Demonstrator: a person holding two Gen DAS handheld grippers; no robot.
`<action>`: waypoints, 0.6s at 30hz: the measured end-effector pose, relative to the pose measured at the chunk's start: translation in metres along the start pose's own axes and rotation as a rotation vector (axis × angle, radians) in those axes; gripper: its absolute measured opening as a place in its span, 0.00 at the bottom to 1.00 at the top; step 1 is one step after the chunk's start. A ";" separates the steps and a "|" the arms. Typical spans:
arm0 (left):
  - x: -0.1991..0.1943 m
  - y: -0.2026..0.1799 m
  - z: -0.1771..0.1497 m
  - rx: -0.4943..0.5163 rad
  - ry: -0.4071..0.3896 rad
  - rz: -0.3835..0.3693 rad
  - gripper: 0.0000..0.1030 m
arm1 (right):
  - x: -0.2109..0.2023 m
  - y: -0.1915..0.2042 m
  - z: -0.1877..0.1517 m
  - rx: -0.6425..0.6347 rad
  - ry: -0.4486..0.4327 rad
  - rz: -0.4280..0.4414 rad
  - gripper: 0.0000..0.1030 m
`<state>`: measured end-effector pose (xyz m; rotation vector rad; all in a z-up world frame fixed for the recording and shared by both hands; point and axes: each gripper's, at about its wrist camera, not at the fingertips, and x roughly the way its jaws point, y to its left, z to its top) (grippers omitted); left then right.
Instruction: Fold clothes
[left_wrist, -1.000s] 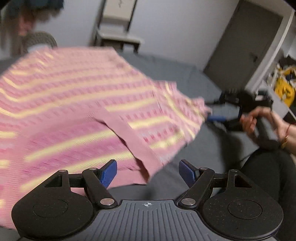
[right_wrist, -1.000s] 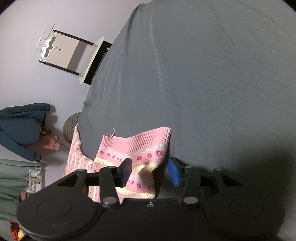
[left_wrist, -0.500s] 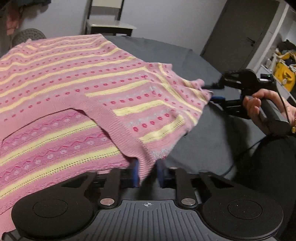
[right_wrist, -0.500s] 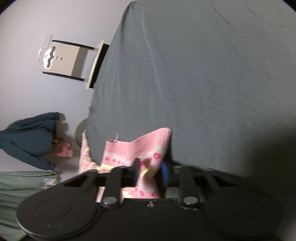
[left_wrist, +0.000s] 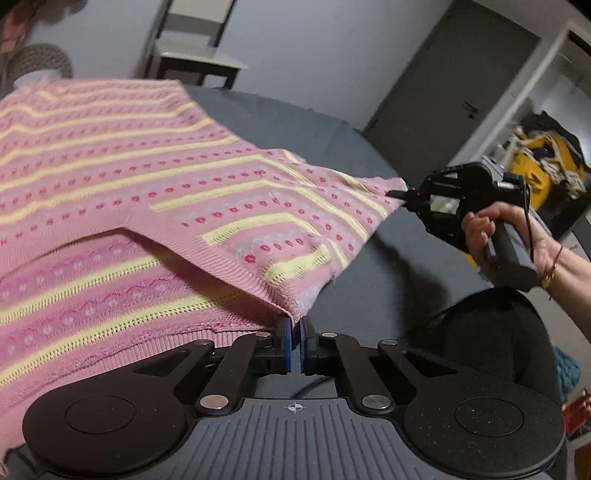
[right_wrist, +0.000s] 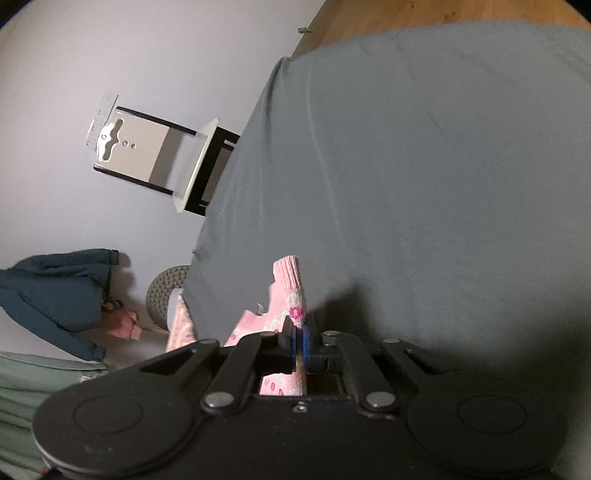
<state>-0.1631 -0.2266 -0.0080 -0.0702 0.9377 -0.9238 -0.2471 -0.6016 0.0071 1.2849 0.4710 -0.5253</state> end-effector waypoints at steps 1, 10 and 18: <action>-0.004 -0.003 0.001 0.014 -0.005 -0.014 0.03 | -0.008 0.004 0.001 -0.012 -0.002 -0.003 0.03; 0.002 -0.016 -0.007 0.103 0.063 -0.064 0.02 | -0.027 0.004 0.009 -0.165 0.004 -0.208 0.03; 0.026 0.024 -0.026 -0.080 0.117 0.033 0.03 | 0.014 -0.021 0.016 -0.095 0.166 -0.341 0.08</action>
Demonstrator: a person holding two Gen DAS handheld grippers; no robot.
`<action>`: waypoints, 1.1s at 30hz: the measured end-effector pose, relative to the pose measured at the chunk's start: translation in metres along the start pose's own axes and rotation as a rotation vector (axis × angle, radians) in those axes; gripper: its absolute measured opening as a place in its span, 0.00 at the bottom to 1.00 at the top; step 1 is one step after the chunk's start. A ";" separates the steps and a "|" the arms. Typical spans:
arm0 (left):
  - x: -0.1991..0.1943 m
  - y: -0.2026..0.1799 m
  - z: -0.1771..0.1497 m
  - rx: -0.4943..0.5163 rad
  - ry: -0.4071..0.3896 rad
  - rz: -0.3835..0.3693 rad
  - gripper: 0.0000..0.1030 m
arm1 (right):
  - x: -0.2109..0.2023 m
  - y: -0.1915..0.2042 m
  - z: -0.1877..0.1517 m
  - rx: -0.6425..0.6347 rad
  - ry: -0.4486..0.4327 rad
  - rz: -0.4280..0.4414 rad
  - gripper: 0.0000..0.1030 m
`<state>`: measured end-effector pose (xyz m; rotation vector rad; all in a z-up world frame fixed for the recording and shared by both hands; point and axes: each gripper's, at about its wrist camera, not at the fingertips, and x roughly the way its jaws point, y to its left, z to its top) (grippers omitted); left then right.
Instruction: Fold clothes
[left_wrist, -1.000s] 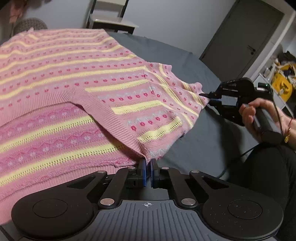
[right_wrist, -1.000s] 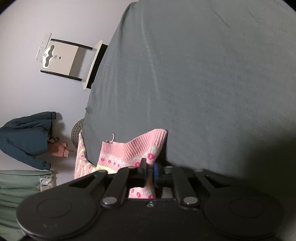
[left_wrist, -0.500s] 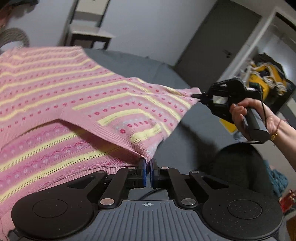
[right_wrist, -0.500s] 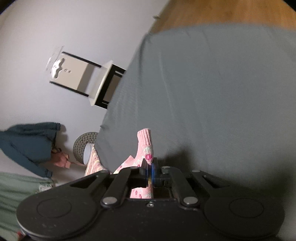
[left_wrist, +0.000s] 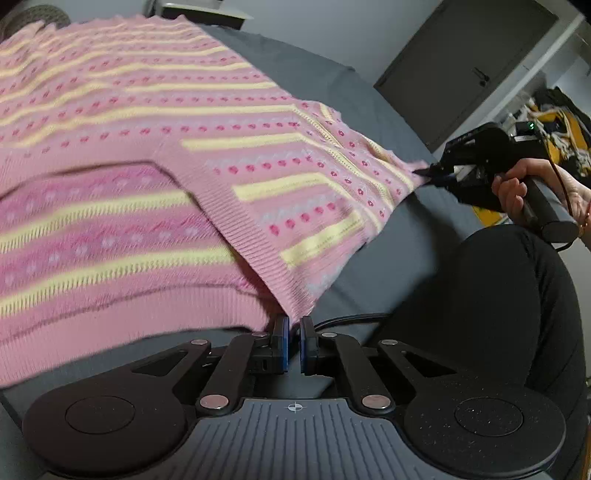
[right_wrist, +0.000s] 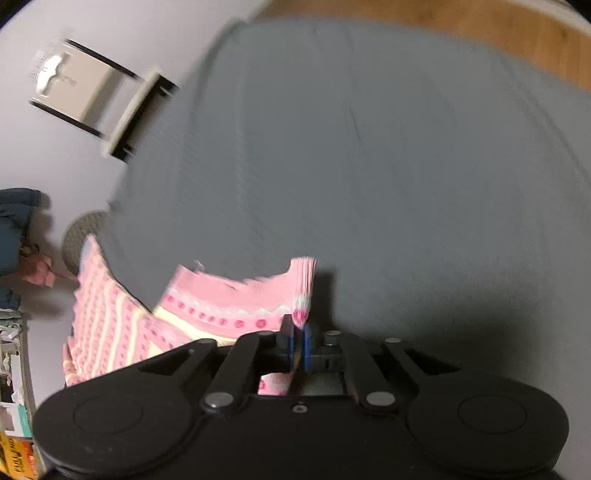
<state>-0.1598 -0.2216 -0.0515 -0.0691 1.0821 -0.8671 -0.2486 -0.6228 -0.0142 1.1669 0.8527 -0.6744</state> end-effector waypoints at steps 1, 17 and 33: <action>-0.001 0.002 -0.003 -0.014 -0.003 -0.004 0.03 | 0.004 -0.001 0.001 0.009 0.017 -0.018 0.11; -0.208 0.136 -0.011 -0.498 -0.566 0.351 0.82 | -0.062 0.108 -0.103 -0.666 -0.265 0.098 0.58; -0.162 0.282 0.014 -0.568 -0.504 0.667 0.77 | -0.061 0.176 -0.206 -1.161 -0.144 0.206 0.63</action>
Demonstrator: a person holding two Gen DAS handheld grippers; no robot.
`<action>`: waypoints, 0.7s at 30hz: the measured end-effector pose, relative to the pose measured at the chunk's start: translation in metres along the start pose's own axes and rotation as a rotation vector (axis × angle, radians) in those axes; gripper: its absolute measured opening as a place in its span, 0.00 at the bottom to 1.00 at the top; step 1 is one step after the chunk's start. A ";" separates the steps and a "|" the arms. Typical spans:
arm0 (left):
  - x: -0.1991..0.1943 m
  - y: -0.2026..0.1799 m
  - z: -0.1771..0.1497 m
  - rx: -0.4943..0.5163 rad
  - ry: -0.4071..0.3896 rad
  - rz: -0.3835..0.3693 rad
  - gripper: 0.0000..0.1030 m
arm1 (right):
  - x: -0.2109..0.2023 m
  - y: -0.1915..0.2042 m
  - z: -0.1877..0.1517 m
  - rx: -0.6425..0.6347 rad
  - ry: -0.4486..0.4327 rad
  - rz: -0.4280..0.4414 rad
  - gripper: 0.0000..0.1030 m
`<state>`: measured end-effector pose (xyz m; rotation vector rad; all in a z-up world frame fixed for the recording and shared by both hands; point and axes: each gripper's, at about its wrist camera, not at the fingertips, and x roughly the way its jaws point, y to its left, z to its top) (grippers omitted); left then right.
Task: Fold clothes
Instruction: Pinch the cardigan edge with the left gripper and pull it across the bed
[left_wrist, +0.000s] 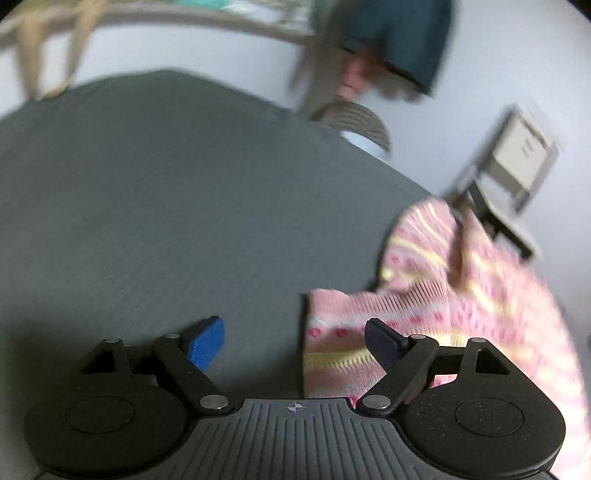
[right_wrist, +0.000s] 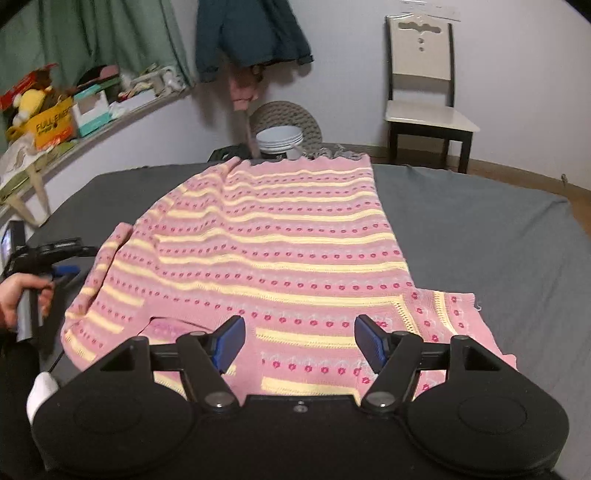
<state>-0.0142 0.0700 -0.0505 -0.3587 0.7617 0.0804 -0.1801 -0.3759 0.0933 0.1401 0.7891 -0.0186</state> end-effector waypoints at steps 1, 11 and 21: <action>0.003 -0.006 -0.001 0.056 -0.003 0.001 0.71 | -0.002 0.002 0.000 0.004 0.002 0.006 0.63; 0.000 -0.027 0.003 0.160 -0.019 -0.017 0.02 | 0.004 0.018 0.006 0.019 0.006 0.041 0.65; -0.094 0.036 0.029 0.011 -0.215 0.121 0.02 | 0.032 0.128 -0.014 -0.316 0.050 0.241 0.68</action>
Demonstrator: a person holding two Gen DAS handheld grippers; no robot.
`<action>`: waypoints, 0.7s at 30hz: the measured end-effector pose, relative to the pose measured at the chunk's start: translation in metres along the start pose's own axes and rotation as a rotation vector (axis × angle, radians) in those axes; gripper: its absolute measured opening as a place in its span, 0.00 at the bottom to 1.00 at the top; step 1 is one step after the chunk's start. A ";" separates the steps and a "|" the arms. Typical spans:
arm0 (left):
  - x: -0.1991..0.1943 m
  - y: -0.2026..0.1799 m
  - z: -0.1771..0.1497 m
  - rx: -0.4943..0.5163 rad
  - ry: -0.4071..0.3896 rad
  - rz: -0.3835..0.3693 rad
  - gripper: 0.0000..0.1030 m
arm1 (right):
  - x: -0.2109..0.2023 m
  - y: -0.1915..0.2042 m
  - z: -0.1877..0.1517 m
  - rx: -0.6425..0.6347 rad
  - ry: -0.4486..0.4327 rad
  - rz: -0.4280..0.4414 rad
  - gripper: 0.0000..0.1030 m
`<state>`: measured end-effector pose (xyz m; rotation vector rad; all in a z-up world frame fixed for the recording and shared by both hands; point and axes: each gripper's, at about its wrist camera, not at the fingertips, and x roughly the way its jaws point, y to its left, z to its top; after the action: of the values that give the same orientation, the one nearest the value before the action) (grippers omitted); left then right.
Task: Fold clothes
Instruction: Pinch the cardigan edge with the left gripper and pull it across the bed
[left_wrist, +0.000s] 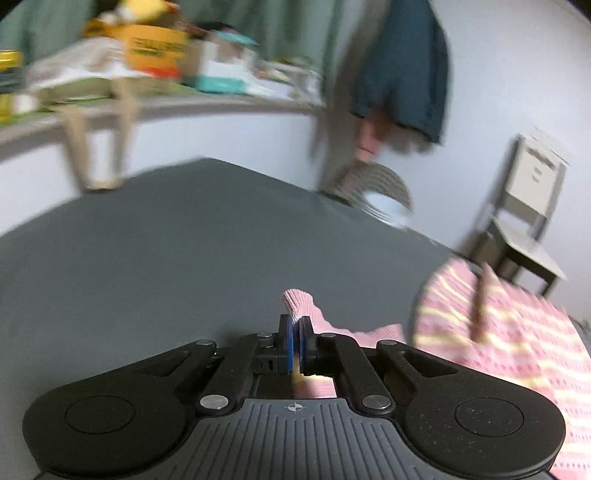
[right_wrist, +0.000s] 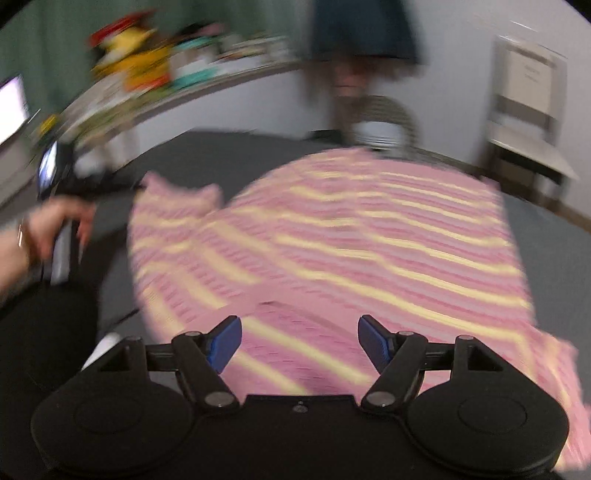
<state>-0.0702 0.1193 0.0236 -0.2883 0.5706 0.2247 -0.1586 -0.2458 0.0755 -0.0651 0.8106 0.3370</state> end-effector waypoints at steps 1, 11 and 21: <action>-0.007 0.010 0.000 -0.023 0.003 0.017 0.02 | 0.011 0.015 0.001 -0.041 0.010 0.027 0.68; -0.013 0.059 -0.017 -0.215 0.074 0.090 0.02 | 0.112 0.130 0.007 -0.313 0.138 0.087 0.67; 0.010 0.082 -0.027 -0.295 0.201 0.072 0.02 | 0.116 0.128 -0.017 -0.355 0.107 0.089 0.43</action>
<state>-0.0990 0.1887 -0.0203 -0.5814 0.7479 0.3526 -0.1374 -0.0963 -0.0111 -0.3829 0.8539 0.5633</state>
